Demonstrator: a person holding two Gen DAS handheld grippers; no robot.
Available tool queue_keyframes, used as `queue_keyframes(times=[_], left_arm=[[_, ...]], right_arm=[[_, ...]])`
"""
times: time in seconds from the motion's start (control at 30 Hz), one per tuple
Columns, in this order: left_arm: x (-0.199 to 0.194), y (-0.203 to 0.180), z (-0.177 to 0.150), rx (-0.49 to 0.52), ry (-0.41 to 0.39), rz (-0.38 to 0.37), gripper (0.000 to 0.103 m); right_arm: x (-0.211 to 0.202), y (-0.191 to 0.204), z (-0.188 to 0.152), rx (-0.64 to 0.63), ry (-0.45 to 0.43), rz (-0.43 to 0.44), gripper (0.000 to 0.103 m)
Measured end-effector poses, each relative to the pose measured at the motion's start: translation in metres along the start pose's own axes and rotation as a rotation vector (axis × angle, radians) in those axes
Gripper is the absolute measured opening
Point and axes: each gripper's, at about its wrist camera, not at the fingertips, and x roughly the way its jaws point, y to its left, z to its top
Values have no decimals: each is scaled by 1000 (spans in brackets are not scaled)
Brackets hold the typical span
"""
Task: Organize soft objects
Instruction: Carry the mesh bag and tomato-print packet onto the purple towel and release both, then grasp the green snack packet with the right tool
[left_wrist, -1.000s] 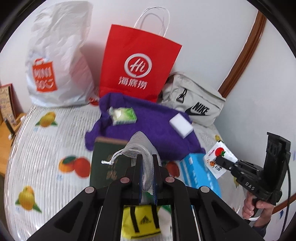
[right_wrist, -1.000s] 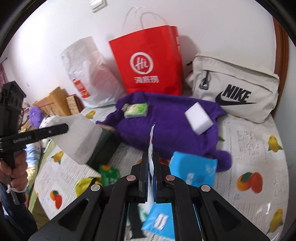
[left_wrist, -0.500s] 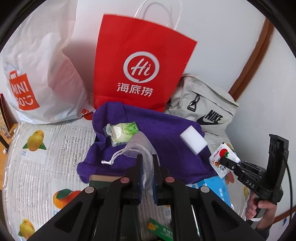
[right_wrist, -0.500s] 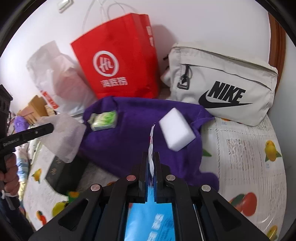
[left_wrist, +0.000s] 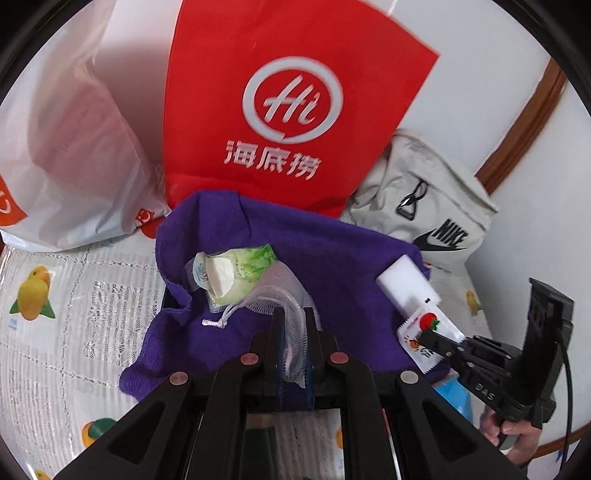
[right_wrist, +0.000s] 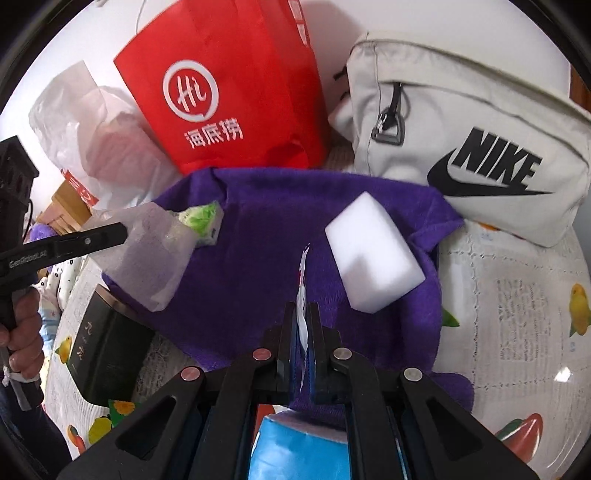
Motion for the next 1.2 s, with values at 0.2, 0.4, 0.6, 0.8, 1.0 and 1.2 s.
queue_keyframes(times=[0.2, 0.4, 0.6, 0.8, 1.0, 1.2], left_arm=[[27, 7, 0, -2, 52, 38, 8], [44, 3, -1, 27, 102, 88, 8], [45, 3, -2, 22, 98, 85, 9], [36, 5, -1, 25, 88, 153, 48], [21, 11, -1, 8, 78, 179, 52], [-2, 9, -5, 11, 54, 202, 52]], right_arm=[[12, -4, 6, 1, 34, 21, 7], [18, -10, 5, 1, 62, 13, 7], [17, -17, 3, 15, 68, 18, 9], [10, -16, 1, -14, 74, -28, 40], [-3, -16, -2, -31, 44, -65, 51], [-22, -17, -4, -16, 16, -84, 52]])
